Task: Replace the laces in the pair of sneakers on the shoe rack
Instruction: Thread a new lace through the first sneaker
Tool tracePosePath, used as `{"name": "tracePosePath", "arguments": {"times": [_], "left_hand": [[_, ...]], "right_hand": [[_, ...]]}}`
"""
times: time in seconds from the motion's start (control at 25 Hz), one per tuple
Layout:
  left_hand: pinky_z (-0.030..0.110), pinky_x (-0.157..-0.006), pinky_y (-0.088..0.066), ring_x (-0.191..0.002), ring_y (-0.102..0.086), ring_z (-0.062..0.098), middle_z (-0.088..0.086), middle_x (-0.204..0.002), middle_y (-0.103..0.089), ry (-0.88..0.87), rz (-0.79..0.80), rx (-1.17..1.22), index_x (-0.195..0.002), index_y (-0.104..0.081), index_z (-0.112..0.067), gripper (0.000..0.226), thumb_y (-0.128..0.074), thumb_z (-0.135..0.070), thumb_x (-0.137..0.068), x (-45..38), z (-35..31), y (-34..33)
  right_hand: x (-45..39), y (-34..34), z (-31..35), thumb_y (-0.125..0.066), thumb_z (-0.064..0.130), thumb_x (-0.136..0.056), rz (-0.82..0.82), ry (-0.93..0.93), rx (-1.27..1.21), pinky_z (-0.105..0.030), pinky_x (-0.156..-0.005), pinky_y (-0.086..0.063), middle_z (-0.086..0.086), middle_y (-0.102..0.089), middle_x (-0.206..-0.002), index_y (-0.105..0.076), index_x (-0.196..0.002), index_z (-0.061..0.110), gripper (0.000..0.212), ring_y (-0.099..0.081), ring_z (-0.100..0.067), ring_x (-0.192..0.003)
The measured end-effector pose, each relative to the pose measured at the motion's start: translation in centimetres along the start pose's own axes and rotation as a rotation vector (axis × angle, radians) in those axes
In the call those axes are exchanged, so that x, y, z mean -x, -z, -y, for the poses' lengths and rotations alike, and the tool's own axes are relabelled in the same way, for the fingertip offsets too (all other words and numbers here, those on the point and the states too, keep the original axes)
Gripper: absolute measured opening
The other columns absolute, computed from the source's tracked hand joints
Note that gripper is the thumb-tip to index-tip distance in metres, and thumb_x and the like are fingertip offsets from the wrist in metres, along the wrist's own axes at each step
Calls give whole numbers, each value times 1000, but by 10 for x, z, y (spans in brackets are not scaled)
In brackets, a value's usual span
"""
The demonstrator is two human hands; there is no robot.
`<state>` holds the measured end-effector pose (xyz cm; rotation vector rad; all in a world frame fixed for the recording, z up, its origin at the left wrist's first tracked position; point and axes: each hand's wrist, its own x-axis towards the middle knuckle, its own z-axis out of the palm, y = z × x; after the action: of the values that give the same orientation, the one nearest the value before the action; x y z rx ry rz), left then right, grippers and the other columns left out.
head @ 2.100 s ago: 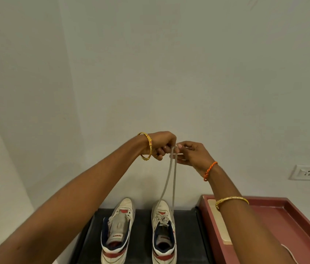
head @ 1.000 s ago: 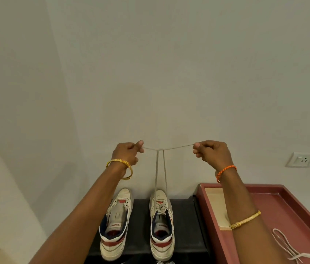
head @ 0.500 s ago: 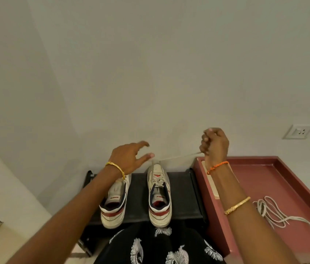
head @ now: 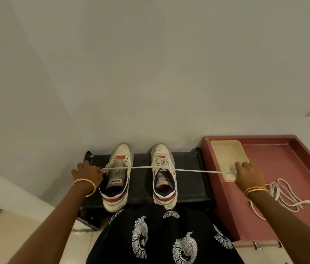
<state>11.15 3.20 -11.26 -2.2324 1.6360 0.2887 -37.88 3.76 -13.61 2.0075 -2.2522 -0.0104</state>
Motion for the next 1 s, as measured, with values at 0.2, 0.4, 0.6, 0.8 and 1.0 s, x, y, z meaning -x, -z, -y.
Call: {"name": "tracePosePath", "arguments": {"times": [0.2,0.4,0.6,0.8,1.0], "left_hand": [[48,-114,-13,-138,-26,30,12,-150,-29,-310,-258,353,-142,-32,-18,61,-54,-34,-88,6,-94,18],[40,-95,-41,-107,-56,35,21,-112,-60,-451,-2,648,-111,-58,-2,37,-33,-27,-101,2,-175,-9],[29,-69,-39,-74,-52,22,14,-86,-57,-340,-67,880,-85,-62,0,43,-42,-37,-98,1,-176,-32],[25,-62,-35,-64,-52,15,-3,-61,-58,-383,-73,801,-68,-63,-14,32,-56,-35,-92,-8,-152,-34],[22,-59,-33,-63,-52,14,-6,-58,-54,-111,-100,904,-71,-67,-12,28,-57,-29,-92,-1,-142,-45]], "right_hand": [[-8,-8,87,-70,17,-70,-66,15,-338,-44,-77,-42,-16,-65,-92,-71,-80,5,16,-55,-39,-89],[-7,-3,172,-65,30,-87,386,-22,-985,-22,-84,-47,-6,-70,-101,-68,-109,9,30,-61,-14,-92],[-5,-9,170,-71,22,-83,196,-159,-1054,-12,-60,-40,-5,-66,-76,-74,-84,5,17,-56,-9,-67],[-7,-17,170,-69,10,-83,88,-173,-1039,-20,-66,-37,-2,-55,-78,-64,-71,3,15,-50,-12,-70],[3,-34,166,-65,1,-83,40,-281,-945,-17,-52,-26,-5,-50,-75,-59,-68,-4,17,-42,-10,-62]]}}
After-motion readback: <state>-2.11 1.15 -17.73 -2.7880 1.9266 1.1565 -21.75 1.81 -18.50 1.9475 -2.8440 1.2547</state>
